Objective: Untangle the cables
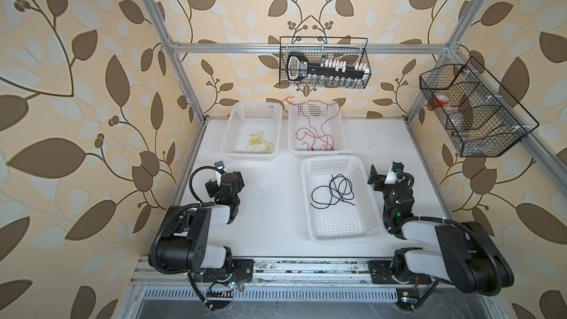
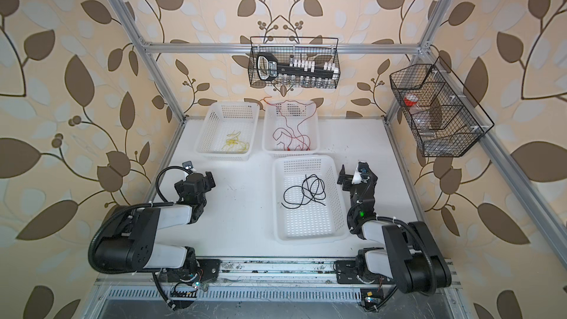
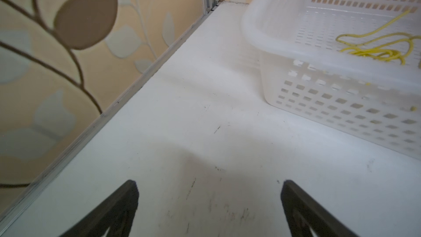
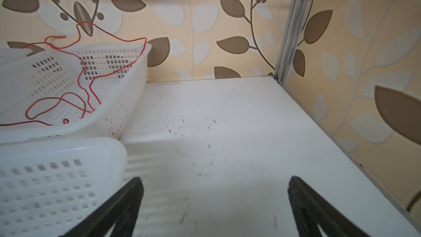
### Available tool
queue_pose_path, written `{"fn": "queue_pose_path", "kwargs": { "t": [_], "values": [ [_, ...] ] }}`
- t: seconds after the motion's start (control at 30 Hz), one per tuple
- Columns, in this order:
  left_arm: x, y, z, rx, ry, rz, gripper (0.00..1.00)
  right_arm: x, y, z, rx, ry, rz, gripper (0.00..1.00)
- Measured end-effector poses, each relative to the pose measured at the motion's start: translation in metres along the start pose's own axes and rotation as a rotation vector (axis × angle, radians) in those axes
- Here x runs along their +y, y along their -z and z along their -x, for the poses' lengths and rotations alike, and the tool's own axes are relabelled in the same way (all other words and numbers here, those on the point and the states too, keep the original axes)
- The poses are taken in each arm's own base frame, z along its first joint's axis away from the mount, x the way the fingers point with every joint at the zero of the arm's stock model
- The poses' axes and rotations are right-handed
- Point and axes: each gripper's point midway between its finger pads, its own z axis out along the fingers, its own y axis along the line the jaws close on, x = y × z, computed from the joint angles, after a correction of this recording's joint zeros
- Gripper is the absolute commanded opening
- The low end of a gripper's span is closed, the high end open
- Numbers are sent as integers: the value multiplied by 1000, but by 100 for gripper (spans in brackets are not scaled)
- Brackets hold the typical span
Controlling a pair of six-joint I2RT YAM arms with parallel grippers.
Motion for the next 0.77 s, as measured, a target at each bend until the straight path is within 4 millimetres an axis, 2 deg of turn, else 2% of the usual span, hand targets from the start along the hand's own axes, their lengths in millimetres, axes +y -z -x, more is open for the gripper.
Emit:
{"fn": "queue_pose_path", "kwargs": {
  "t": [0.13, 0.3, 0.77],
  "values": [
    [-14, -5, -8, 31, -34, -76, 99, -1, -5, 0, 5, -6, 23, 100],
    [-28, -12, 13, 5, -23, -116, 99, -2, -6, 0, 5, -11, 33, 100],
    [-29, -12, 11, 15, -26, -122, 99, 2, -7, 1, 6, -10, 54, 100]
  ]
}}
